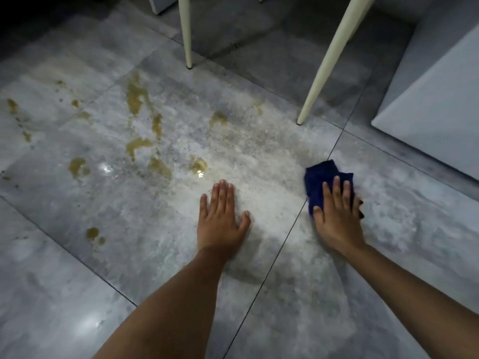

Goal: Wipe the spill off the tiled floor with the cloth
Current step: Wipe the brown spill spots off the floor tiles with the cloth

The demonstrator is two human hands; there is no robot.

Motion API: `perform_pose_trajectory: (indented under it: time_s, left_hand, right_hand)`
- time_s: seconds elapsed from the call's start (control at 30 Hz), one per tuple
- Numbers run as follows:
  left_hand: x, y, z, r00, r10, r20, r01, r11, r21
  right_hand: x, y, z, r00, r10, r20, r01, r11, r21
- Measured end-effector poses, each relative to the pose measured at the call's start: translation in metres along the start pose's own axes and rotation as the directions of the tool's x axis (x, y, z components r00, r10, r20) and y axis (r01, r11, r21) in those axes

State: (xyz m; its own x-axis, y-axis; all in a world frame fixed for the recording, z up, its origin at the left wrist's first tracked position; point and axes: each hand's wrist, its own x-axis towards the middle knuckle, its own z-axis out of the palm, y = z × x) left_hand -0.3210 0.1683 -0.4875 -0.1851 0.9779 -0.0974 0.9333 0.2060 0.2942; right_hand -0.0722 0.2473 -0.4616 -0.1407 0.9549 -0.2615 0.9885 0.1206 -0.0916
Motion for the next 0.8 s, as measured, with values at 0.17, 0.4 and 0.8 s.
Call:
perform_pose_trajectory:
  time_s: [0.17, 0.4, 0.8]
  left_hand:
    - [-0.004, 0.001, 0.005, 0.999, -0.029, 0.028, 0.029, 1.0, -0.001]
    - [-0.007, 0.0, 0.003, 1.0, 0.005, 0.014, -0.005, 1.0, 0.006]
    - [-0.02, -0.001, 0.007, 0.997, -0.032, 0.071, 0.033, 0.999, -0.004]
  right_hand:
    - [0.007, -0.046, 0.008, 0.962, -0.267, 0.062, 0.267, 0.964, 0.002]
    - [0.0, 0.026, 0.004, 0.996, 0.08, 0.049, -0.08, 0.997, 0.013]
    - [0.021, -0.056, 0.007, 0.978, -0.161, 0.136, 0.161, 0.987, 0.006]
